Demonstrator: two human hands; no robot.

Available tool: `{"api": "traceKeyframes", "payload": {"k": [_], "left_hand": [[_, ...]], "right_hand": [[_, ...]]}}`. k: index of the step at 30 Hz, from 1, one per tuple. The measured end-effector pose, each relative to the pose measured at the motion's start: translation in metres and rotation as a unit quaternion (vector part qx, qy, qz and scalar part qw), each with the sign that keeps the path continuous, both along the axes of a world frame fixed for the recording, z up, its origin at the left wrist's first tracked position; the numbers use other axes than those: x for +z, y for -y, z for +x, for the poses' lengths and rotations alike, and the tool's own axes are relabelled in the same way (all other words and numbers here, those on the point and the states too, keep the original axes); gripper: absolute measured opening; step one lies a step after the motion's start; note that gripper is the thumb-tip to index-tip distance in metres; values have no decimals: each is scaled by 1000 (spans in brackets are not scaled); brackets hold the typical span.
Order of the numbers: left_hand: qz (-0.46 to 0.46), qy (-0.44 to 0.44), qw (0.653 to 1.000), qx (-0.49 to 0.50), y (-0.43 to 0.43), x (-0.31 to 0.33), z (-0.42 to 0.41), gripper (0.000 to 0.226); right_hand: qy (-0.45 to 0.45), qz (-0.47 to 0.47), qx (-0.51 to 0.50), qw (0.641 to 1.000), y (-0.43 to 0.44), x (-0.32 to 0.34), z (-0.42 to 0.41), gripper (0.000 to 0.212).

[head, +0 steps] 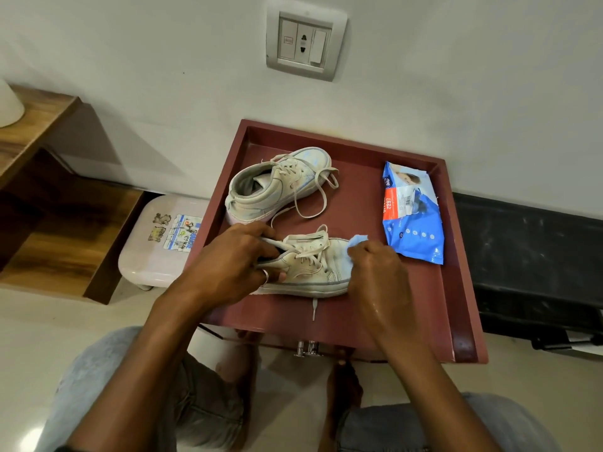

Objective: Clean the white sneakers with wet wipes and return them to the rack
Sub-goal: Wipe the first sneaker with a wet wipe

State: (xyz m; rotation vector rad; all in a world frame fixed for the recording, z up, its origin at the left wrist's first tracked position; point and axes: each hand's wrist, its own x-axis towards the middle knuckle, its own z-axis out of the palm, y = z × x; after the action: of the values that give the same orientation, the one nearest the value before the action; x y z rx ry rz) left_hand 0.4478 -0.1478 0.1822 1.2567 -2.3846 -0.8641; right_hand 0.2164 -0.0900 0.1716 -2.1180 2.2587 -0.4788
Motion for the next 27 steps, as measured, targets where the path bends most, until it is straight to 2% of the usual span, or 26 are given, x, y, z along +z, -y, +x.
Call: {"api": "traceKeyframes", "payload": {"k": [3, 6, 10, 14, 16, 19, 23, 27], "left_hand": [[-5, -2, 1000, 8, 0, -1, 0, 17], [-5, 3, 1000, -5, 0, 0, -1, 17], [14, -4, 999, -30, 1, 3, -2, 19], [15, -7, 1000, -18, 0, 2, -3, 21], [5, -8, 1000, -7, 0, 0, -3, 21], [3, -7, 1000, -7, 1, -2, -3, 21], [5, -7, 1000, -14, 1, 0, -3, 21], [6, 1, 1000, -14, 1, 0, -3, 21]], "right_hand": [[41, 46, 70, 996, -11, 2, 10, 27], [39, 72, 46, 996, -7, 5, -4, 15], [37, -7, 5, 999, 4, 2, -13, 18], [87, 2, 76, 993, 9, -4, -6, 25], [71, 42, 102, 991, 1, -2, -3, 23], [13, 101, 82, 991, -8, 7, -8, 19], [38, 36, 7, 999, 1, 9, -26, 18], [55, -11, 48, 997, 12, -3, -16, 25]]}}
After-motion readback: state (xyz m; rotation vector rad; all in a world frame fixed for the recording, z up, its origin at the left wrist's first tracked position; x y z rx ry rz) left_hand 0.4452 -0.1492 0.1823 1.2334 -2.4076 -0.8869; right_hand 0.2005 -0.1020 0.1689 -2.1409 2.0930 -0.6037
